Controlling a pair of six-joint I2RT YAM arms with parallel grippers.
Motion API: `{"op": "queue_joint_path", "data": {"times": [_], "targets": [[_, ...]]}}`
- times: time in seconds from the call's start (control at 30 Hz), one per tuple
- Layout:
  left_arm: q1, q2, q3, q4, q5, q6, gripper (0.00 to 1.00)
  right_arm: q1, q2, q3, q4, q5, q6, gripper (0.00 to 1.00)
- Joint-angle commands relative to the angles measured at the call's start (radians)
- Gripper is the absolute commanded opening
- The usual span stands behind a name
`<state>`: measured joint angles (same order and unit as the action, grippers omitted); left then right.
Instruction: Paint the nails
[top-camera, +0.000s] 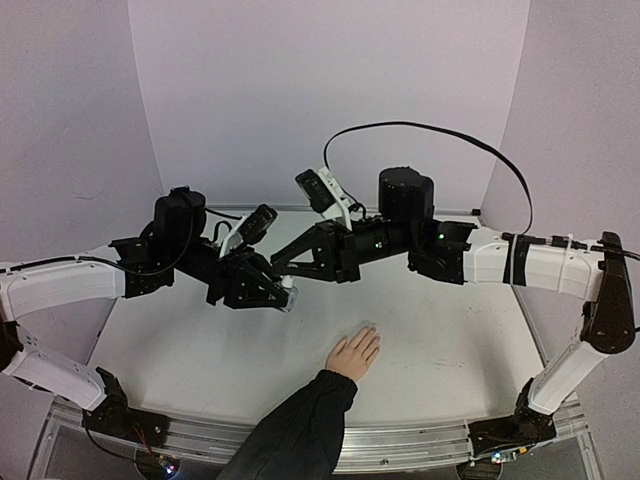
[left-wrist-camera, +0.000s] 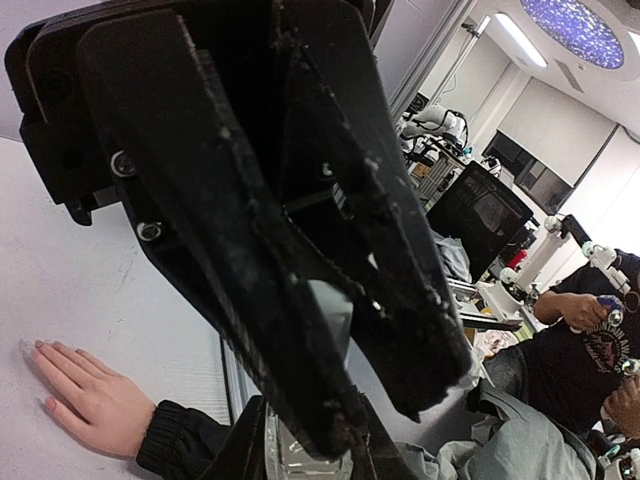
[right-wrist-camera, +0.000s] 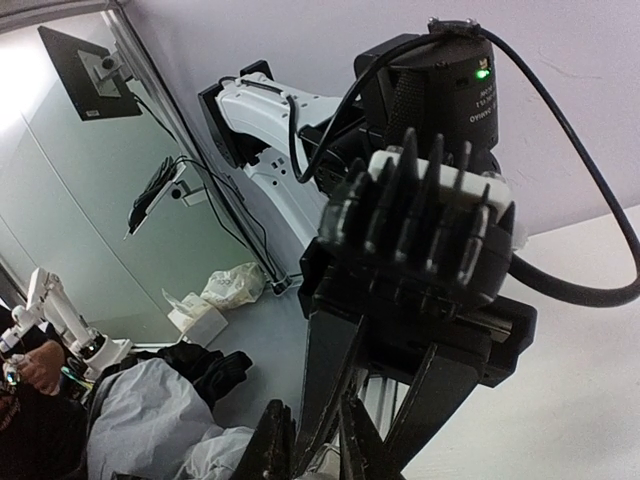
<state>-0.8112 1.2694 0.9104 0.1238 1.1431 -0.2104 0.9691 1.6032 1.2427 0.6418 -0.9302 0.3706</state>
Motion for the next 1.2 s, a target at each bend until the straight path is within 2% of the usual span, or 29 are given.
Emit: {"op": "queue_joint_path", "data": {"times": [0.0, 0.13, 0.23, 0.3, 0.43, 0.53, 0.63, 0.7, 0.77, 0.87, 1.0, 1.13, 1.17], "targets": [[0.000, -0.014, 0.052, 0.054, -0.001, 0.007, 0.00, 0.001, -0.006, 0.015, 0.077, -0.043, 0.010, 0.08], [0.000, -0.020, 0.058, 0.056, -0.041, 0.017, 0.00, 0.002, -0.007, 0.001, 0.078, -0.031, 0.011, 0.01], [0.000, -0.031, 0.057, 0.056, -0.160, 0.030, 0.00, 0.003, -0.012, -0.011, 0.076, 0.000, 0.013, 0.00], [0.001, -0.050, 0.046, 0.055, -0.290, 0.062, 0.00, 0.003, -0.016, -0.023, 0.074, 0.043, 0.017, 0.00], [0.001, -0.091, 0.013, 0.055, -0.715, 0.152, 0.00, 0.009, -0.014, -0.026, 0.037, 0.227, 0.048, 0.00], [0.001, -0.096, 0.016, 0.056, -1.065, 0.178, 0.00, 0.057, -0.001, 0.018, -0.066, 0.568, 0.049, 0.00], [0.001, -0.045, 0.066, 0.059, -1.315, 0.194, 0.00, 0.154, 0.033, 0.101, -0.226, 1.053, 0.113, 0.00], [0.001, 0.001, 0.100, 0.067, -1.350, 0.208, 0.00, 0.225, 0.067, 0.160, -0.307, 1.263, 0.164, 0.00], [0.001, 0.037, 0.110, 0.084, -1.359, 0.208, 0.00, 0.286, 0.095, 0.208, -0.329, 1.367, 0.181, 0.00], [0.000, 0.064, 0.100, 0.099, -1.339, 0.195, 0.00, 0.302, 0.119, 0.254, -0.350, 1.379, 0.168, 0.00], [0.001, 0.046, 0.060, 0.098, -1.224, 0.189, 0.00, 0.273, 0.074, 0.229, -0.344, 1.333, 0.103, 0.01], [0.001, 0.000, -0.001, 0.095, -1.066, 0.175, 0.00, 0.177, -0.009, 0.168, -0.322, 1.076, 0.012, 0.39], [0.001, -0.012, -0.016, 0.093, -1.028, 0.172, 0.00, 0.153, -0.030, 0.151, -0.312, 0.979, -0.028, 0.46]]}}
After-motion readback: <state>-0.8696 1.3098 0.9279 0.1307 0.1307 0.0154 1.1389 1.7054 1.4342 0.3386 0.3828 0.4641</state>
